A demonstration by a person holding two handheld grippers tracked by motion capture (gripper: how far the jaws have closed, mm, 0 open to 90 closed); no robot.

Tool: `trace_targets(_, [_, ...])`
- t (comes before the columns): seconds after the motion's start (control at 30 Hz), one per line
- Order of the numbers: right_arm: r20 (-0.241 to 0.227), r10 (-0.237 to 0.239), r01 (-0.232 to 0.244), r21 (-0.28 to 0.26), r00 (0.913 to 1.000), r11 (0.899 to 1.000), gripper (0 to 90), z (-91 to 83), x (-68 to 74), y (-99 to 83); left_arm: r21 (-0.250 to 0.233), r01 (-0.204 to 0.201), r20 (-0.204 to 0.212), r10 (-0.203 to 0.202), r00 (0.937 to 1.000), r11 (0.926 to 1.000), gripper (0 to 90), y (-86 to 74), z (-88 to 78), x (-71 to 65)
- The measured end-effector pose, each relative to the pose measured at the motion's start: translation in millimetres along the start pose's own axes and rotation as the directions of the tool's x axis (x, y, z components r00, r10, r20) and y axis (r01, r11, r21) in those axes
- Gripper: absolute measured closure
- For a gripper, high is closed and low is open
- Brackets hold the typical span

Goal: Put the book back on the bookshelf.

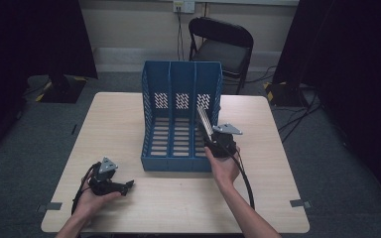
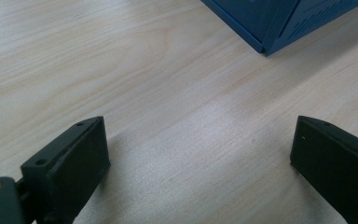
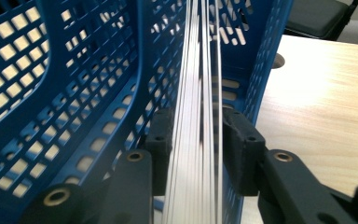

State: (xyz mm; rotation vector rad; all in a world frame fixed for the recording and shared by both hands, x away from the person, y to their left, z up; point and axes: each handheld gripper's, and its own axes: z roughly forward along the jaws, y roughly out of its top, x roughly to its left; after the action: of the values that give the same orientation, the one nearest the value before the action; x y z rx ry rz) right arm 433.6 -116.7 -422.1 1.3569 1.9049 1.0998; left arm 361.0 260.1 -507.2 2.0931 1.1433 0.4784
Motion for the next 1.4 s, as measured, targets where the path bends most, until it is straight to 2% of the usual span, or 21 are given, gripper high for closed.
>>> trace_targets(0.07, [-0.026, -0.010, 0.010, -0.011, 0.9996, 1.000, 63.3, -3.3, 0.1, -4.6, 0.000, 0.000, 0.000, 0.000, 1.0000, 1.0000, 3.6, 0.0, 0.0, 0.0])
trace_targets(0.13, [-0.042, 0.009, -0.009, -0.016, 0.9991, 1.000, 63.0, -7.0, -2.8, -7.9, 0.000, 0.000, -0.001, 0.000, 1.0000, 1.0000, 3.6, 0.0, 0.0, -0.1])
trace_targets(0.23, [-0.058, 0.008, -0.009, -0.011, 0.9983, 1.000, 62.1, -10.7, -7.6, -13.0, 0.000, 0.001, -0.003, -0.001, 1.0000, 1.0000, 3.7, -0.1, -0.1, -0.3])
trace_targets(0.4, [-0.057, 0.010, -0.011, -0.004, 0.9983, 1.000, 64.3, -11.5, -8.1, -19.6, 0.000, 0.002, -0.005, -0.002, 1.0000, 1.0000, 3.8, -0.1, -0.2, -0.5])
trace_targets(0.5, [-0.020, 0.008, -0.008, -0.013, 0.9998, 1.000, 71.1, -10.5, -3.4, -19.0, 0.001, 0.004, -0.006, -0.004, 1.0000, 1.0000, 3.6, 0.0, 0.0, -0.6])
trace_targets(0.53, [0.007, 0.004, -0.004, -0.023, 1.0000, 1.000, 73.4, -10.4, -1.8, -18.9, 0.001, 0.005, -0.004, -0.005, 1.0000, 1.0000, 3.6, 0.1, 0.1, -0.6])
trace_targets(0.7, [0.087, 0.045, -0.040, -0.054, 0.9952, 0.998, 75.5, -5.6, 3.5, -18.2, 0.001, 0.007, -0.004, -0.007, 1.0000, 1.0000, 3.3, 0.3, 0.3, -0.9])
trace_targets(0.8, [0.129, 0.083, -0.075, -0.067, 0.9881, 0.995, 75.6, -1.8, 6.0, -16.2, 0.001, 0.007, -0.004, -0.007, 1.0000, 1.0000, 3.4, 0.3, 0.3, -0.9])
trace_targets(0.87, [0.175, 0.100, -0.087, -0.079, 0.9795, 0.993, 75.6, 0.6, 9.0, -13.0, 0.001, 0.007, -0.004, -0.007, 1.0000, 1.0000, 3.3, 0.3, 0.3, -0.9])
trace_targets(1.0, [0.230, 0.130, -0.110, -0.097, 0.9645, 0.989, 75.7, 3.4, 14.0, -9.1, 0.002, 0.007, -0.004, -0.007, 1.0000, 1.0000, 3.4, 0.3, 0.2, -1.0])
trace_targets(1.13, [0.254, 0.157, -0.134, -0.107, 0.9545, 0.985, 75.7, 4.8, 14.4, -6.4, 0.000, 0.006, -0.004, -0.006, 1.0000, 1.0000, 3.5, 0.0, 0.0, -1.9])
trace_targets(1.23, [0.273, 0.158, -0.132, -0.113, 0.9490, 0.985, 75.7, 5.0, 16.5, -5.4, 0.000, 0.007, -0.004, -0.007, 1.0000, 1.0000, 3.5, -0.1, -0.1, -2.0])
trace_targets(1.3, [0.294, 0.173, -0.139, -0.133, 0.9401, 0.981, 75.7, 5.0, 18.9, -6.3, 0.000, 0.006, -0.003, -0.006, 1.0000, 1.0000, 3.6, -0.1, -0.1, -2.0])
trace_targets(1.4, [0.311, 0.178, -0.137, -0.149, 0.9334, 0.979, 75.7, 6.8, 20.9, -7.5, -0.001, 0.006, -0.002, -0.006, 1.0000, 1.0000, 3.6, -0.4, -0.3, -2.5])
